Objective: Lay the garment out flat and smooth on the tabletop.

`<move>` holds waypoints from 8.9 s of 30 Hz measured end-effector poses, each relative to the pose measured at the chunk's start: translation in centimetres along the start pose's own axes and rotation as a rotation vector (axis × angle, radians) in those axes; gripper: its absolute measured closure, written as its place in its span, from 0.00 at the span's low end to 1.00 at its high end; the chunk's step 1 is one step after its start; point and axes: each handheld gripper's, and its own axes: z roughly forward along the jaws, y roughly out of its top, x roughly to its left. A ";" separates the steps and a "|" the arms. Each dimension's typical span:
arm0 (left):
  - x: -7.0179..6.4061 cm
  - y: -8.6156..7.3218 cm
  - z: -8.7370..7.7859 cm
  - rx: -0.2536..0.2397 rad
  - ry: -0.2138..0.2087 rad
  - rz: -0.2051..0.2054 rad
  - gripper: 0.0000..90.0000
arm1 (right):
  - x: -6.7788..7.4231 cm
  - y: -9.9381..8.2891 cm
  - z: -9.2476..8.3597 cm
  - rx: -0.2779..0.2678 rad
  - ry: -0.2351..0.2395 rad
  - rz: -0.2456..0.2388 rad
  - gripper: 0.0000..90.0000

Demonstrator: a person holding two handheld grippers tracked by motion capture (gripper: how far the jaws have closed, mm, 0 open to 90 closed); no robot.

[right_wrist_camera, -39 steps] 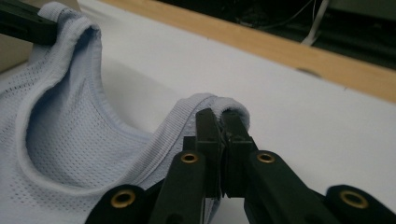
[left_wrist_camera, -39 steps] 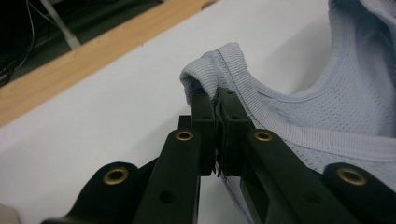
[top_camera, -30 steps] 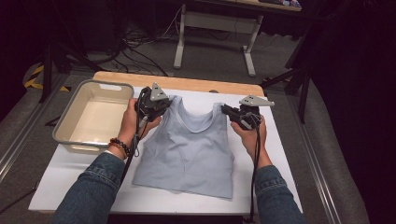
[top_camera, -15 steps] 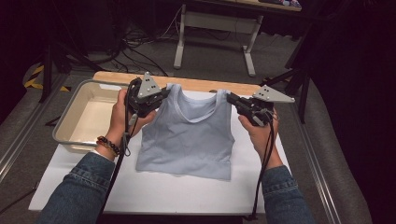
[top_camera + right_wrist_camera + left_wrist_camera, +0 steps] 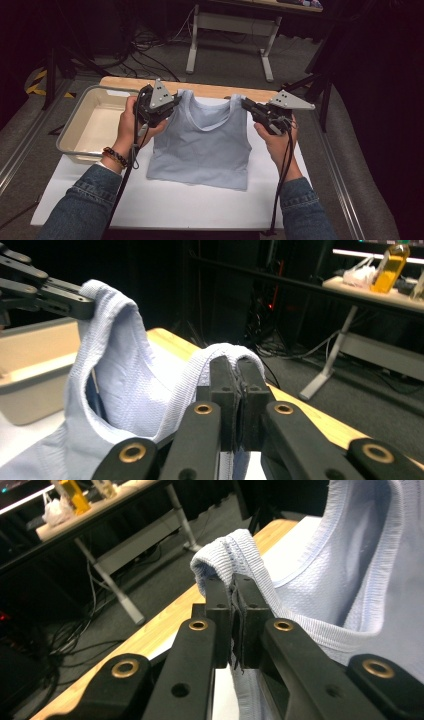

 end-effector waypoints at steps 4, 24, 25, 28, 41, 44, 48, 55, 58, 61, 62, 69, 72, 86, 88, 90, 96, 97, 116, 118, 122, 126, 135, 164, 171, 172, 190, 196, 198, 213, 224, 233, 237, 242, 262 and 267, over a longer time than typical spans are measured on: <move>0.4 -0.5 1.5 0.030 0.001 -0.014 0.97 | -0.7 -0.5 1.8 0.040 -0.023 0.002 0.98; -0.2 -4.6 3.9 0.091 0.006 -0.042 0.82 | -2.3 -4.8 4.4 0.150 -0.101 0.047 0.72; -0.5 -4.8 3.8 0.091 -0.002 -0.037 0.80 | -2.0 -5.3 4.0 0.157 -0.099 0.031 0.69; -1.5 -5.6 3.3 0.091 -0.014 -0.016 0.76 | -1.3 -6.6 3.2 0.175 -0.078 0.010 0.68; -5.7 -10.9 0.8 0.089 -0.135 0.061 0.57 | 2.3 -11.9 -0.1 0.229 0.018 -0.032 0.63; -6.2 -12.2 0.3 0.100 -0.149 0.066 0.51 | 2.8 -12.8 -0.7 0.242 0.021 -0.046 0.60; -6.3 -13.7 -0.3 0.110 -0.171 0.054 0.40 | 3.2 -14.2 -1.6 0.264 0.042 -0.045 0.52; -6.8 -16.1 -0.8 0.201 -0.224 0.046 0.28 | 3.4 -16.0 -2.5 0.325 0.061 -0.036 0.46; -6.9 -16.6 -1.1 0.223 -0.217 0.060 0.28 | 3.4 -16.8 -3.1 0.347 0.061 -0.016 0.46; -6.8 -17.3 -1.3 0.233 -0.229 0.039 0.30 | 3.3 -17.3 -3.4 0.355 0.061 -0.006 0.46; -6.7 -17.5 -1.3 0.241 -0.229 0.034 0.31 | 3.3 -17.4 -3.5 0.360 0.060 -0.003 0.46; -6.5 -17.8 -1.0 0.253 -0.281 0.005 0.54 | 2.8 -17.9 -3.3 0.388 0.074 0.065 0.52; -6.3 -17.9 -1.0 0.255 -0.311 -0.018 0.60 | 2.7 -18.3 -2.9 0.423 0.090 0.096 0.55; -6.9 -17.3 -1.4 0.271 -0.315 0.049 0.94 | 3.4 -17.7 -3.2 0.455 0.109 0.098 0.96; -7.1 -17.2 -1.7 0.266 -0.317 0.055 0.94 | 3.3 -17.4 -3.6 0.448 0.106 0.108 0.96; -7.6 -17.0 -2.0 0.265 -0.325 0.066 0.94 | 3.6 -16.8 -4.2 0.438 0.102 0.095 0.96; -8.8 -17.4 -4.0 0.278 -0.344 0.102 0.94 | 4.8 -16.8 -5.9 0.441 0.144 0.065 0.94; -8.9 -17.5 -4.4 0.283 -0.345 0.101 0.94 | 4.8 -16.8 -6.2 0.436 0.155 0.068 0.92; -8.7 -18.6 -4.8 0.268 -0.372 0.046 0.89 | 0.4 -16.4 -2.1 0.458 0.130 -0.131 0.59; -8.8 -18.6 -4.9 0.267 -0.369 0.046 0.89 | 0.5 -16.1 -1.6 0.446 0.154 -0.137 0.60; -8.7 -18.6 -4.8 0.265 -0.371 0.044 0.88 | 1.1 -15.9 -0.7 0.462 0.185 -0.162 0.69; -8.7 -18.6 -4.8 0.268 -0.373 0.053 0.88 | 1.3 -15.9 -0.4 0.475 0.179 -0.173 0.84; -8.9 -18.6 -4.9 0.269 -0.369 0.065 0.89 | 0.3 -15.6 -1.9 0.495 0.134 -0.173 0.88; -10.1 -18.0 -4.8 0.243 -0.386 0.115 0.93 | 1.4 -13.8 -3.7 0.277 0.060 -0.013 1.00; -10.2 -18.1 -4.8 0.237 -0.385 0.115 0.93 | 2.9 -15.4 -1.4 0.353 0.074 -0.067 1.00; -10.2 -18.1 -4.8 0.236 -0.386 0.115 0.93 | 2.8 -15.7 -1.2 0.364 0.070 -0.064 1.00; -10.5 -17.9 -4.7 0.229 -0.404 0.113 0.92 | 1.3 -17.1 -0.2 0.458 -0.071 -0.088 1.00; -9.6 -17.6 -5.4 0.183 -0.374 0.085 0.87 | 0.9 -16.8 -0.3 0.441 -0.096 -0.058 1.00; -9.0 -17.4 -5.9 0.144 -0.362 0.051 0.81 | 0.7 -16.5 -0.6 0.417 -0.110 -0.036 1.00; -6.9 -15.2 -0.5 0.175 -0.286 0.026 1.00 | 2.5 -15.7 1.8 0.409 0.010 -0.090 1.00; -6.5 -16.5 1.5 0.277 -0.246 0.004 0.98 | 0.6 -16.8 1.9 0.478 -0.067 -0.055 1.00; -6.6 -15.8 0.2 0.201 -0.210 0.036 0.92 | 1.4 -15.7 0.9 0.369 -0.031 -0.062 0.99; -6.6 -15.3 -1.0 0.131 -0.205 0.035 0.89 | 2.2 -14.6 -0.1 0.283 -0.012 -0.068 0.97; -6.4 -15.0 -2.3 0.059 -0.179 0.046 0.77 | 3.2 -13.4 -1.1 0.179 0.015 -0.058 0.92; -6.8 -15.9 -5.2 -0.041 -0.178 0.025 0.28 | 6.6 -13.2 -3.4 0.103 0.019 -0.145 0.40; -6.9 -17.0 -5.9 -0.041 -0.180 0.016 0.20 | 6.5 -14.2 -3.8 0.087 0.025 -0.121 0.32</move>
